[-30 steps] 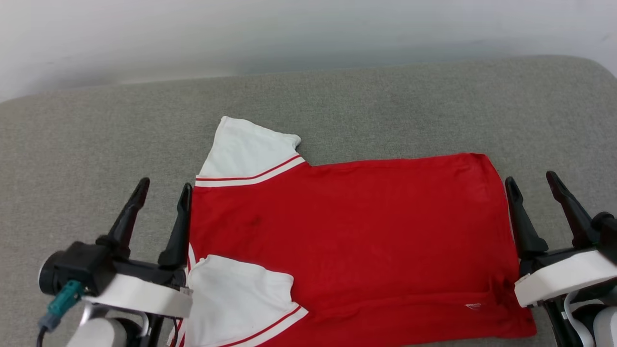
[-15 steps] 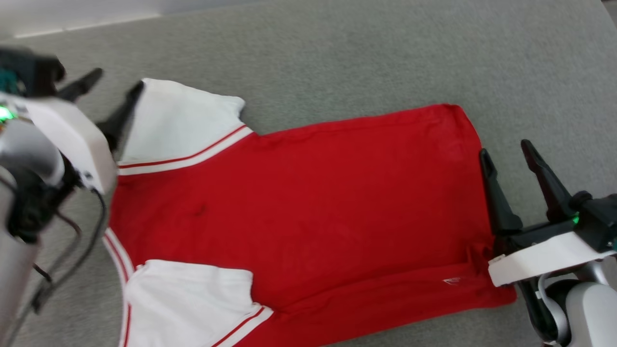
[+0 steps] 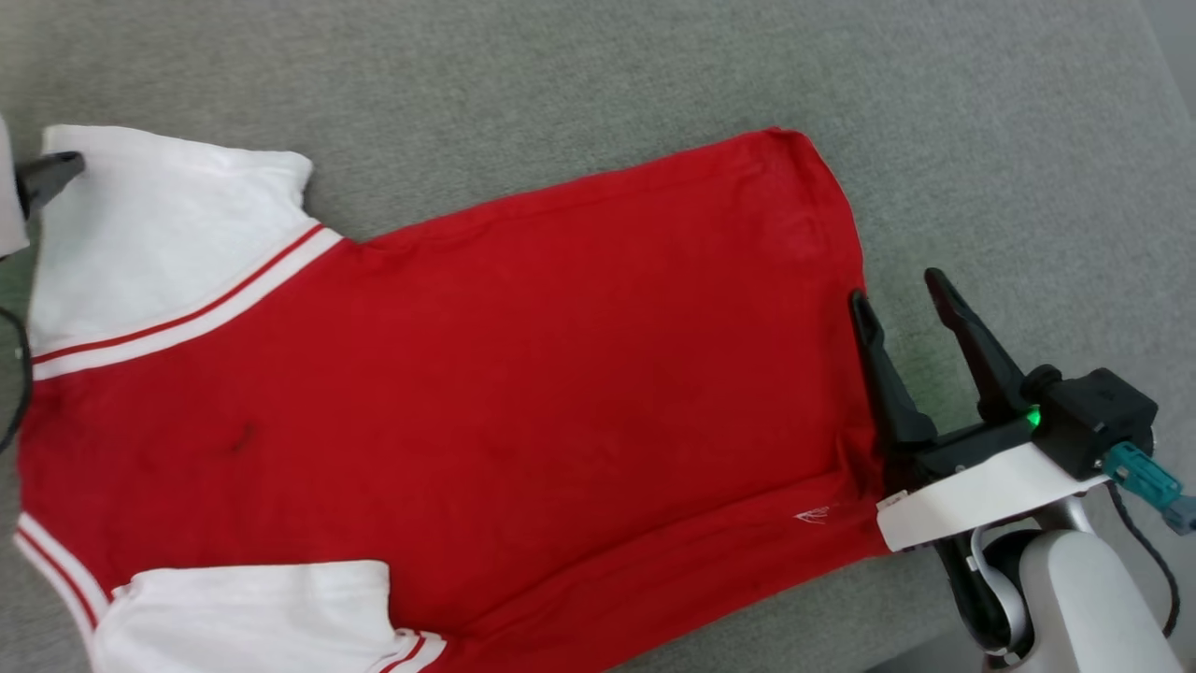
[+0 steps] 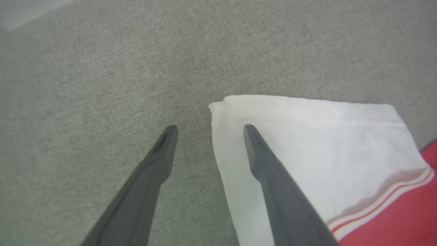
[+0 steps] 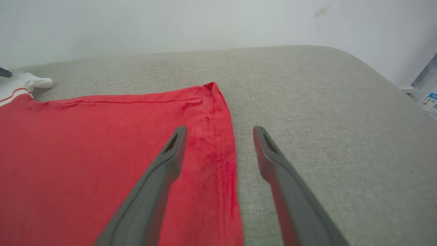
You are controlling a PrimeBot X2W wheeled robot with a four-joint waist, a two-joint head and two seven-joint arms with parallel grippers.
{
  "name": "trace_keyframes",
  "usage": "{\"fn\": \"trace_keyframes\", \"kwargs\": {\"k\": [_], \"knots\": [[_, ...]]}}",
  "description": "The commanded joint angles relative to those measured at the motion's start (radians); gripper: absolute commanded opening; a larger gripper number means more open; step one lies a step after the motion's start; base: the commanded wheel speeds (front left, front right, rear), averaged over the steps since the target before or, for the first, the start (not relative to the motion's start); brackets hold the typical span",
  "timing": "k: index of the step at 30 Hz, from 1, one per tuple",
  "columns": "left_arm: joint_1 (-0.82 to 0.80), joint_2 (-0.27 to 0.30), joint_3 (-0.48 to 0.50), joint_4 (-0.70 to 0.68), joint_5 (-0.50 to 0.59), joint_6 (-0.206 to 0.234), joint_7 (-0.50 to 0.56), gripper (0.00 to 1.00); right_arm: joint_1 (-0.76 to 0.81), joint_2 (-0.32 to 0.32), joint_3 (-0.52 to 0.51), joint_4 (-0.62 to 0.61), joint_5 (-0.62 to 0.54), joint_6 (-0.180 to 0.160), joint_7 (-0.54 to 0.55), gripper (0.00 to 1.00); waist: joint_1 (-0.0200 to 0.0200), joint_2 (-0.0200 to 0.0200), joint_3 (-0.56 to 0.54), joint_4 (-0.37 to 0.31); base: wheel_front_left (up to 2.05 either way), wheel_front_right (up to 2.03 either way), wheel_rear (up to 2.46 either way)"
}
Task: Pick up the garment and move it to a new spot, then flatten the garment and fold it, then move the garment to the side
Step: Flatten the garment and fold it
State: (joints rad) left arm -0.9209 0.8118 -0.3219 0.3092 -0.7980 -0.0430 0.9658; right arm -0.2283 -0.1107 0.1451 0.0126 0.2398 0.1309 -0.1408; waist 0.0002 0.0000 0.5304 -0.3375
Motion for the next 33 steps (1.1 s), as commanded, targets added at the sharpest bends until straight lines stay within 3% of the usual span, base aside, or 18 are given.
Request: {"fn": "trace_keyframes", "kwargs": {"k": [1,8,9,10,11,18,24,33], "knots": [[-0.017,0.010,-0.001,0.005,0.000,0.006,0.010,1.00,-0.019,0.008,0.006,0.006,0.005,0.000,-0.008,1.00,-0.0002,0.0000,0.023,-0.023,0.00,0.00,0.00],[-0.013,0.011,-0.038,0.046,0.006,-0.008,0.061,1.00,-0.032,0.019,0.016,0.030,0.007,0.000,-0.028,1.00,-0.0002,0.0000,0.048,-0.036,0.00,0.00,0.00],[-0.003,0.007,-0.048,0.050,0.001,-0.011,0.078,0.73,-0.033,0.020,0.018,0.033,0.007,0.000,-0.027,1.00,-0.0002,0.0000,0.050,-0.036,0.00,0.00,0.00],[0.006,0.004,-0.056,0.053,-0.008,-0.016,0.092,0.10,-0.033,0.020,0.019,0.036,0.006,0.000,-0.027,1.00,-0.0002,0.0000,0.051,-0.035,0.00,0.00,0.00],[0.012,0.001,-0.061,0.053,-0.013,-0.021,0.101,0.00,-0.034,0.021,0.019,0.039,0.005,0.000,-0.028,1.00,-0.0002,0.0000,0.051,-0.033,0.00,0.00,0.00],[0.016,-0.028,-0.037,0.059,-0.019,-0.026,0.000,0.00,-0.042,0.002,0.010,0.046,-0.005,0.000,-0.009,1.00,-0.0002,0.0000,0.018,-0.008,0.00,0.00,0.00],[0.016,-0.053,-0.027,0.051,-0.024,-0.060,-0.130,0.00,-0.023,-0.030,-0.003,0.037,-0.009,0.000,0.037,1.00,-0.0002,0.0000,-0.050,0.037,0.00,0.00,0.00],[0.052,-0.073,-0.078,-0.073,-0.048,-0.085,-0.288,0.00,-0.006,-0.158,-0.019,-0.008,0.000,0.000,0.229,1.00,-0.0002,0.0000,-0.146,0.135,0.00,0.00,0.00]]}}
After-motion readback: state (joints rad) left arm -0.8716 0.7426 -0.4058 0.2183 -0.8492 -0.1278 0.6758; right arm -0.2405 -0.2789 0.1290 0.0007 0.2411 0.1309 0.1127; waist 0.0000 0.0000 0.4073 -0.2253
